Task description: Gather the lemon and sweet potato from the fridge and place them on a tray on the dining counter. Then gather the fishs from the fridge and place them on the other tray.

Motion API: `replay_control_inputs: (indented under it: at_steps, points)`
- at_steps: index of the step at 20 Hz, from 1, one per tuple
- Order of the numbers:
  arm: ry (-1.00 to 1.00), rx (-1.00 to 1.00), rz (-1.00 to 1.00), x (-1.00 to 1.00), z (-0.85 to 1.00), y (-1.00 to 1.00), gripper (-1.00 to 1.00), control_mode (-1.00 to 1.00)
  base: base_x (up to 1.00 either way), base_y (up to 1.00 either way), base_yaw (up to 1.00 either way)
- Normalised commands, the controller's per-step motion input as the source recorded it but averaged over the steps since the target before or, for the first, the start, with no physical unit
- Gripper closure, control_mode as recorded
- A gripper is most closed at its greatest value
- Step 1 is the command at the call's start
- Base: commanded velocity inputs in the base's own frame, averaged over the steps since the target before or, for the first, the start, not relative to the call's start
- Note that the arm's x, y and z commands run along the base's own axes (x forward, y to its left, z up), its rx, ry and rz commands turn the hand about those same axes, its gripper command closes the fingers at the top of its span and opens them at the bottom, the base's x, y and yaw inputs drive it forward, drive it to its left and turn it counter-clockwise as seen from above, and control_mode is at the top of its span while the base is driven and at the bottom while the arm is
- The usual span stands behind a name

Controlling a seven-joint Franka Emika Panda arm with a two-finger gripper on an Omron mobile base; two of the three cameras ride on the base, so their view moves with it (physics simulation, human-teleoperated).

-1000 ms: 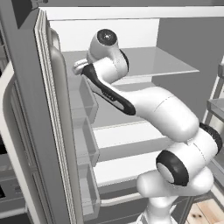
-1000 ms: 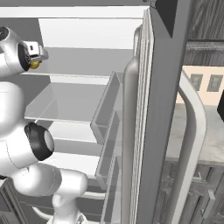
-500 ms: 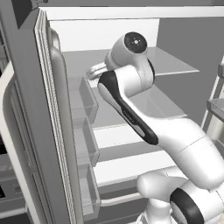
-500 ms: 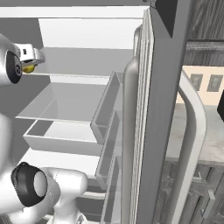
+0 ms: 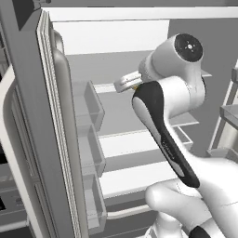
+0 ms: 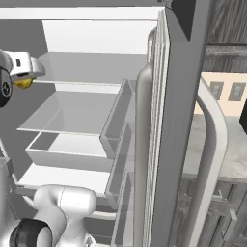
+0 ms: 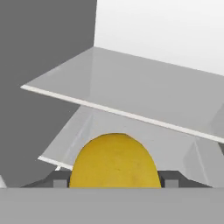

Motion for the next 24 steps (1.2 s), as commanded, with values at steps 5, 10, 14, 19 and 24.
replay_control_inputs:
  at_steps: [5,10,14,19,24]
  points:
    - [0.2,0.07,-0.1,-0.95,0.0,-0.59,1.0,-1.0,0.0,0.0,0.0]
    - [0.23,0.04,-0.1,-0.83,0.0,-0.5,1.0,-1.0,0.0,0.0,0.0]
    - [0.25,0.01,-0.1,-0.7,0.0,-0.36,1.0,-1.0,0.0,0.0,0.0]
    - [0.22,0.0,-0.09,-0.64,0.0,-0.25,1.0,-1.0,0.0,0.0,0.0]
    - [0.08,0.0,-0.08,-0.51,-0.08,-0.12,1.0,-1.0,0.0,0.0,0.0]
